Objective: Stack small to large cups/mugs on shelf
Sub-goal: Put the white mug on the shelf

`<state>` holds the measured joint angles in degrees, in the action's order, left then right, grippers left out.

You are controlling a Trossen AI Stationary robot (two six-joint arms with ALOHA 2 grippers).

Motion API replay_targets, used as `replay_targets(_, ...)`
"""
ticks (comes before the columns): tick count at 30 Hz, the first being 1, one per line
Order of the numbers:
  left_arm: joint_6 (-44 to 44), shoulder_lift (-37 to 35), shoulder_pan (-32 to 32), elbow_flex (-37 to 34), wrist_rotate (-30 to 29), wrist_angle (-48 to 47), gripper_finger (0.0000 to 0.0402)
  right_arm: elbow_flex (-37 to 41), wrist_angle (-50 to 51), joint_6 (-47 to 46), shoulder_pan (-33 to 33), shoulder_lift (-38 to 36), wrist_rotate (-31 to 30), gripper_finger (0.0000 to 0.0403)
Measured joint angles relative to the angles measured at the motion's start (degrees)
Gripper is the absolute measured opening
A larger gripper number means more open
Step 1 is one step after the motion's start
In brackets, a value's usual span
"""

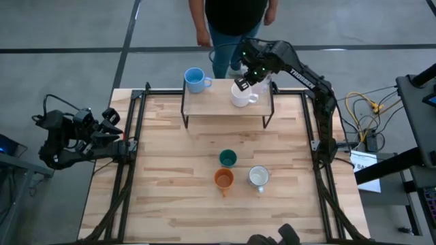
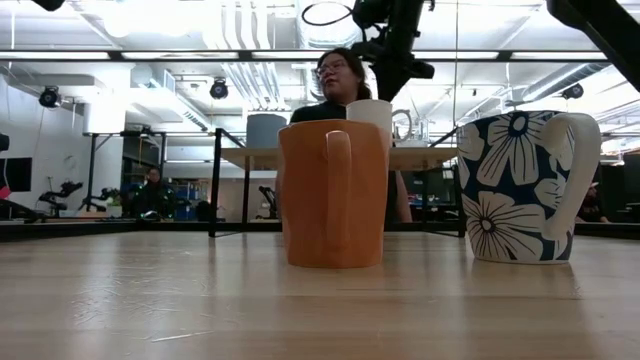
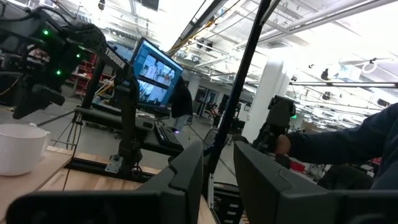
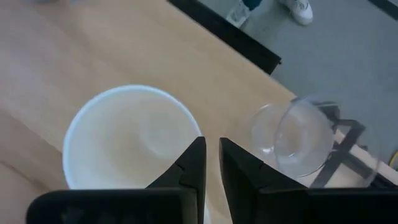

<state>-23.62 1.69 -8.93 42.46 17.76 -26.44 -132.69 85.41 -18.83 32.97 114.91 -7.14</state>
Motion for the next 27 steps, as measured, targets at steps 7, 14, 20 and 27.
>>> replay_targets(7,0.0,0.0,0.0,0.0,0.0,0.0,0.0077,-2.1,2.3,-0.7,-1.0,-1.1,0.0,0.0038)
replay_targets(14,0.2,0.0,0.0,0.0,0.0,0.0,0.0077,-2.3,2.6,-1.3,-5.4,-2.7,0.0,0.0028)
replay_targets(20,0.2,0.0,0.0,0.0,0.0,-0.1,0.0077,-2.3,2.6,-1.6,-10.2,-3.0,0.0,0.0008)
replay_targets(27,0.3,0.0,0.0,0.0,0.0,-0.1,0.0077,-2.3,2.6,-5.0,-15.5,-3.0,-0.2,0.0008)
